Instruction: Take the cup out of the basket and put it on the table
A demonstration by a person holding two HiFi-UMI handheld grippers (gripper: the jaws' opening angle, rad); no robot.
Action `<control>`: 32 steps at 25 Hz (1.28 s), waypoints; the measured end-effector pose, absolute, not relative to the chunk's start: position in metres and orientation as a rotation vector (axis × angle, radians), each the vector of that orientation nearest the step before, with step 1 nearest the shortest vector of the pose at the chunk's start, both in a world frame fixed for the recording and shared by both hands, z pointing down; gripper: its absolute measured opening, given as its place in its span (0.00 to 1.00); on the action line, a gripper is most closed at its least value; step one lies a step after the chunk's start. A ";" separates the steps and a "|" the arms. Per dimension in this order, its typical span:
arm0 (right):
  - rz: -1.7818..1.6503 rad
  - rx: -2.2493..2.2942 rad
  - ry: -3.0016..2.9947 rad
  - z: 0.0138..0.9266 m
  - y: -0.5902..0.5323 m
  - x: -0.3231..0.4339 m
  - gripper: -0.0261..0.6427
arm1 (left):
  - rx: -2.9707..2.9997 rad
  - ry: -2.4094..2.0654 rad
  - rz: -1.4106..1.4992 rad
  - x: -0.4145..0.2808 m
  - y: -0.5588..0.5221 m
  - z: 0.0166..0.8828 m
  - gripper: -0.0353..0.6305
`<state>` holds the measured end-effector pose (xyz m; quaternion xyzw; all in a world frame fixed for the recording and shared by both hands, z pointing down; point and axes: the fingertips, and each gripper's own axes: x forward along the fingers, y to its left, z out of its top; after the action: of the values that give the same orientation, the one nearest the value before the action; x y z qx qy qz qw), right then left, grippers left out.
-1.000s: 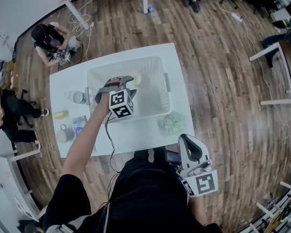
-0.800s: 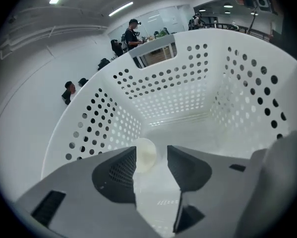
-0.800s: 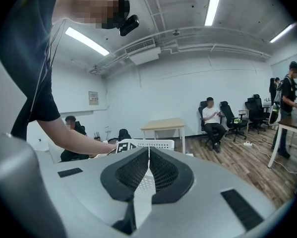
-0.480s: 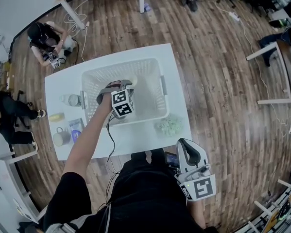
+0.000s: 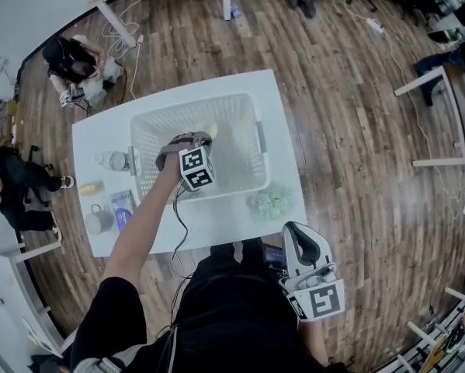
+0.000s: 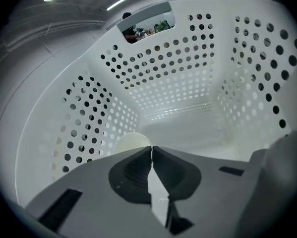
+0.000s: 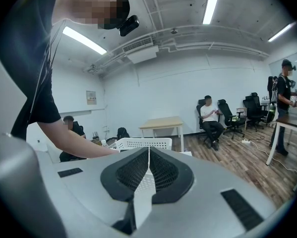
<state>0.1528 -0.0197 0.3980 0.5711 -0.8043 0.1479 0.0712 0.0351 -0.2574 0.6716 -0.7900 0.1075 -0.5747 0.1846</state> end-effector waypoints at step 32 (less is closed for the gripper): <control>0.292 1.519 -2.631 0.366 -0.014 0.105 0.08 | -2.240 0.757 -1.129 0.024 -0.181 0.440 0.08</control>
<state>0.1052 -0.0142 0.3663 0.4971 -0.8613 0.0956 0.0446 0.0235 -0.1814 0.4404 -0.8259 0.2793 -0.4164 0.2579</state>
